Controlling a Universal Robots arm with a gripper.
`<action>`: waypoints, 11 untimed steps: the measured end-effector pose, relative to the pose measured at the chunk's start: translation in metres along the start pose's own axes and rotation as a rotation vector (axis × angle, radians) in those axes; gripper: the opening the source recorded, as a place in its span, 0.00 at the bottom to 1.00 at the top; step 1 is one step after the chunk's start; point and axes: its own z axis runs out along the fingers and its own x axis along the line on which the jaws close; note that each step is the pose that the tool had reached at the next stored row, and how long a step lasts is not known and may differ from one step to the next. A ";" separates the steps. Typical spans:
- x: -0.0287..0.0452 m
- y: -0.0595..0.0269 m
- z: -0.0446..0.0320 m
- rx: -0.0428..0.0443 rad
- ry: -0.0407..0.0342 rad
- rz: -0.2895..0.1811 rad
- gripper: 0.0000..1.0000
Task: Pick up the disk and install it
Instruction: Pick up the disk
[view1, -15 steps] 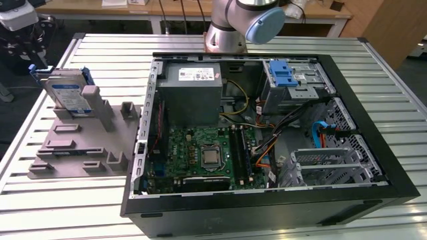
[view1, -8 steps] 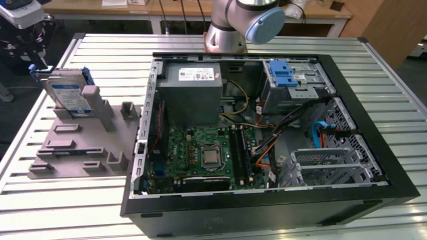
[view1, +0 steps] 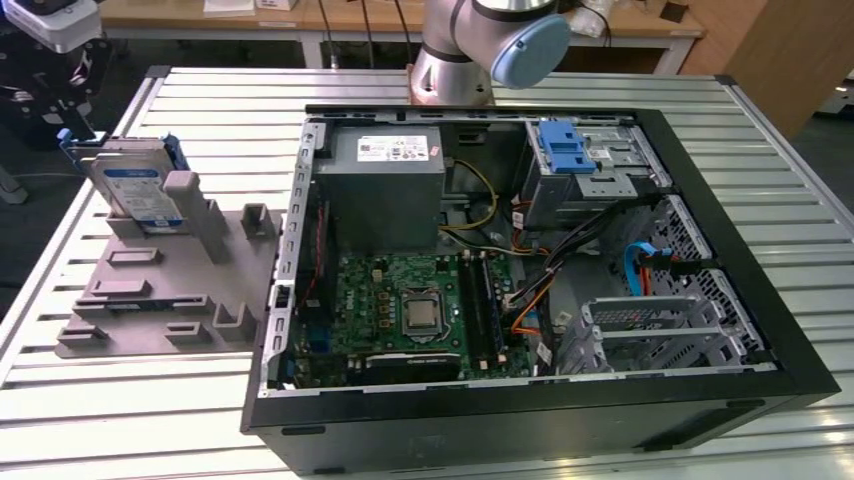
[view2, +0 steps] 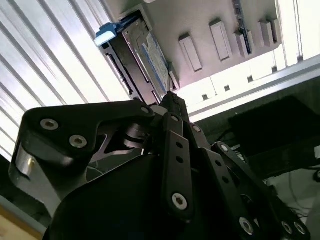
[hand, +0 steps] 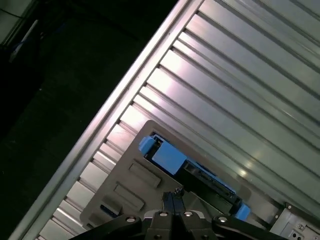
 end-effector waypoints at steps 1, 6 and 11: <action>0.0000 0.0000 0.0001 -0.0001 0.0010 -0.018 0.11; 0.0000 0.0000 0.0011 -0.0009 0.0054 -0.109 0.11; 0.0000 -0.0001 0.0025 -0.0022 0.0093 -0.200 0.11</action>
